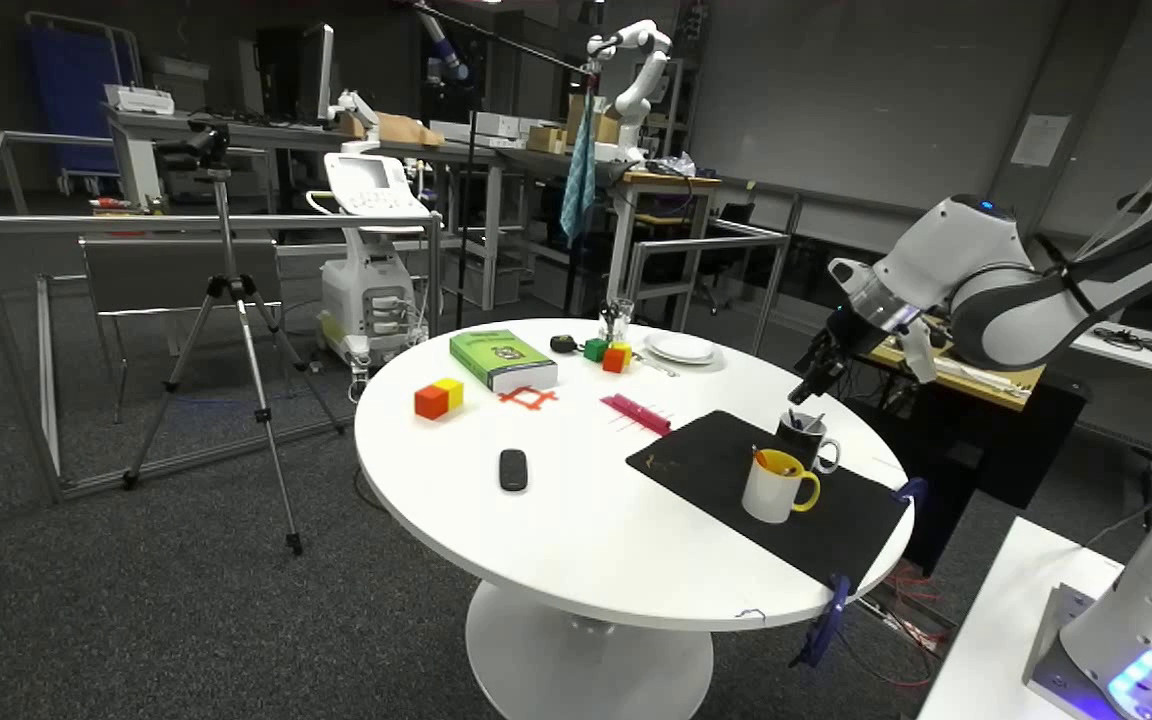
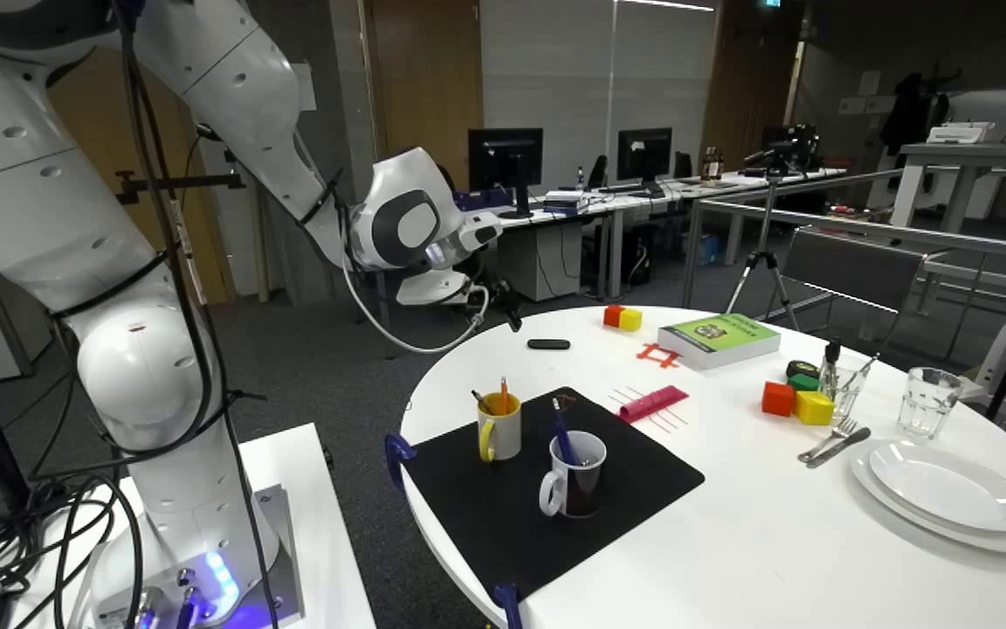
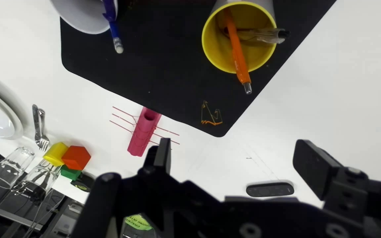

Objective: Move the orange pen from the right cup to the left cup

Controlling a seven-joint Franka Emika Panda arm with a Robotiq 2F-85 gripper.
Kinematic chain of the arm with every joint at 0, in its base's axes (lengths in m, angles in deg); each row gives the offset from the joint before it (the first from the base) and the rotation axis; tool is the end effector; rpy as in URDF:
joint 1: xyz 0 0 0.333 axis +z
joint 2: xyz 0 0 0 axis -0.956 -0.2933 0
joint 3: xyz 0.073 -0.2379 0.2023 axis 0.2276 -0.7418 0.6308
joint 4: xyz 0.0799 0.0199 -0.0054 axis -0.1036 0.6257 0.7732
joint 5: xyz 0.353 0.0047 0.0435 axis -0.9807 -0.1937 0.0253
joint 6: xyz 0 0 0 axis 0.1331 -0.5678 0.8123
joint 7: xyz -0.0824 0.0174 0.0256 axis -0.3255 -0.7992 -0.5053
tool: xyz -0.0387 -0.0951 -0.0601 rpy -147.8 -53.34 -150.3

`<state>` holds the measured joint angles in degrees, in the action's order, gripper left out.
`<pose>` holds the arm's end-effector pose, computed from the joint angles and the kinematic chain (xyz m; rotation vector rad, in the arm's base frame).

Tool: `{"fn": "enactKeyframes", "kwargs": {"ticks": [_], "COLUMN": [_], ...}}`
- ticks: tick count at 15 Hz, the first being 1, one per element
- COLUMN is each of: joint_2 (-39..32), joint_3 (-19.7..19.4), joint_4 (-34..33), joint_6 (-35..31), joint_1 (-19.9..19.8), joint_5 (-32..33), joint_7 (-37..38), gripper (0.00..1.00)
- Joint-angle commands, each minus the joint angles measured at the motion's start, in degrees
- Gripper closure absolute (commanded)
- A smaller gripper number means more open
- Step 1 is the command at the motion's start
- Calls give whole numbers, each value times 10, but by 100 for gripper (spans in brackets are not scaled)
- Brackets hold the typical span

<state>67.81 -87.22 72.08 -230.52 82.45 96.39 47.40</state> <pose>0.3877 0.0734 0.3746 2.8466 0.7241 0.6942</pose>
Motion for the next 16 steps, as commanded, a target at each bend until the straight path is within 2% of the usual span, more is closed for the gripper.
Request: {"fn": "enactKeyframes", "kwargs": {"ticks": [1, 11, 16], "joint_2": [84, 189, 211], "joint_3": [5, -22, -28], "joint_4": [15, -3, -15], "joint_6": [58, 233, 313], "joint_1": [-3, 18, 14], "joint_5": [-68, -177, -197], "joint_7": [-64, -153, -173], "gripper": [0, 0, 0]}}
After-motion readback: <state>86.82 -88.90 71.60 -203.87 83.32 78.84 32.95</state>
